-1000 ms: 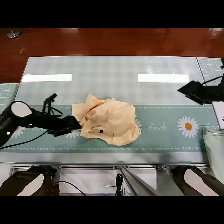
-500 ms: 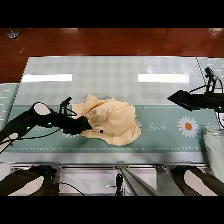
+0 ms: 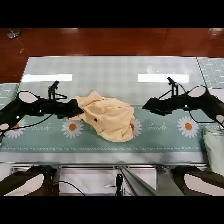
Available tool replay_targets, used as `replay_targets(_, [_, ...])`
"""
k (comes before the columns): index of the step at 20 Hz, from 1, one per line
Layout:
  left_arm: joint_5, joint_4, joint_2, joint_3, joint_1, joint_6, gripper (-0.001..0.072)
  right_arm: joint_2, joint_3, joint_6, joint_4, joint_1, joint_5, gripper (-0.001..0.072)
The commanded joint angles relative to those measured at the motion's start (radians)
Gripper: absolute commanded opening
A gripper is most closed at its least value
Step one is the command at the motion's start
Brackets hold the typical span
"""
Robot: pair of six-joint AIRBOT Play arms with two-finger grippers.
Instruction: Fold the shirts.
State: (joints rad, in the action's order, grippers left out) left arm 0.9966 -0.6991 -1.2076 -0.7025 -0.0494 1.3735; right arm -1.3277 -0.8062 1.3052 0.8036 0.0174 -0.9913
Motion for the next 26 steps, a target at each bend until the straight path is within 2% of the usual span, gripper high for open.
replay_targets(1, [0.033, 0.003, -0.001, -0.015, 0.029, -0.02, 0.0023, -0.114, -0.048, 0.021, -0.019, 0.103, -0.026, 0.0622])
replay_targets(6, [0.034, 0.003, -0.001, -0.015, 0.027, -0.019, 0.0024, -0.184, -0.091, 0.046, -0.023, 0.201, -0.052, 0.0622])
replay_targets(16, [0.033, 0.003, -0.001, -0.015, 0.026, -0.02, 0.0023, -0.186, -0.113, 0.044, -0.126, 0.365, -0.025, 0.0594])
replay_targets(17, [0.033, 0.003, -0.001, -0.015, 0.026, -0.02, 0.0023, -0.186, -0.113, 0.045, -0.127, 0.383, -0.013, 0.0556])
replay_targets(19, [0.033, 0.003, -0.001, -0.015, 0.024, -0.02, 0.0023, -0.186, -0.113, 0.043, -0.146, 0.414, 0.017, 0.0267])
replay_targets(20, [0.034, 0.003, -0.001, -0.015, 0.022, -0.02, 0.0023, -0.186, -0.113, 0.017, -0.174, 0.425, 0.024, 0.0076])
replay_targets(21, [0.036, 0.003, -0.001, -0.015, 0.022, -0.019, 0.0023, -0.186, -0.113, -0.003, -0.193, 0.427, 0.021, 0.0029])
replay_targets(24, [0.037, 0.004, 0.006, -0.023, 0.033, -0.021, 0.0024, -0.165, -0.158, -0.013, -0.15, 0.382, -0.064, 0.0029])
replay_targets(26, [0.037, 0.022, 0.037, -0.09, 0.059, -0.021, 0.0024, -0.116, -0.288, 0.017, -0.065, 0.289, -0.151, 0.0029])
